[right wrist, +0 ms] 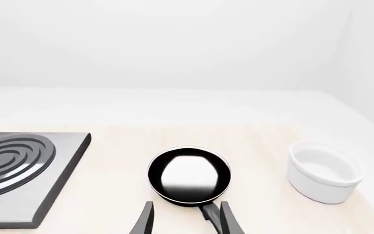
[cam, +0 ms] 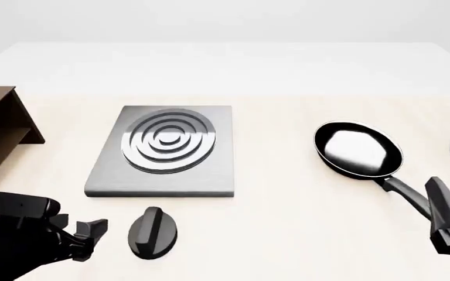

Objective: Turn on the stove and put the frying pan on it.

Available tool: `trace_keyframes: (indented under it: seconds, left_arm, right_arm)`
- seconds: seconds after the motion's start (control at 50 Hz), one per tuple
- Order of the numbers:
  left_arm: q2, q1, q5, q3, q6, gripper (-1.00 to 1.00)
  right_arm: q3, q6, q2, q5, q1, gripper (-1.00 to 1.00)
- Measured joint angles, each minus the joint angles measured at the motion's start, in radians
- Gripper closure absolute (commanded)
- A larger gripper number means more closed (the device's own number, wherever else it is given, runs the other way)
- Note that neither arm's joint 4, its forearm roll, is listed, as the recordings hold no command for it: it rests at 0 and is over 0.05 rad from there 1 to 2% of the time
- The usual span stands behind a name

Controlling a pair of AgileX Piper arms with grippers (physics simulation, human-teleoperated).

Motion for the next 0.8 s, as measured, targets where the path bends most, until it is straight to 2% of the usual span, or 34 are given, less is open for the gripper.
trace_keyframes:
  seconds: [0.24, 0.48, 0.8]
  left_arm:
    - [-0.001, -0.039, -0.031, 0.001, -0.052, -1.00]
    - [0.023, -0.093, -0.090, 0.020, -0.140, -1.00]
    - [0.087, -0.110, -0.179, 0.048, -0.184, -1.00]
  right_arm:
    - [0.000, 0.009, 0.002, 0.005, -0.002, -1.00]
    - [0.000, 0.016, 0.030, -0.015, -0.004, -1.00]
    - [0.000, 0.022, 0.058, -0.038, -0.005, -1.00]
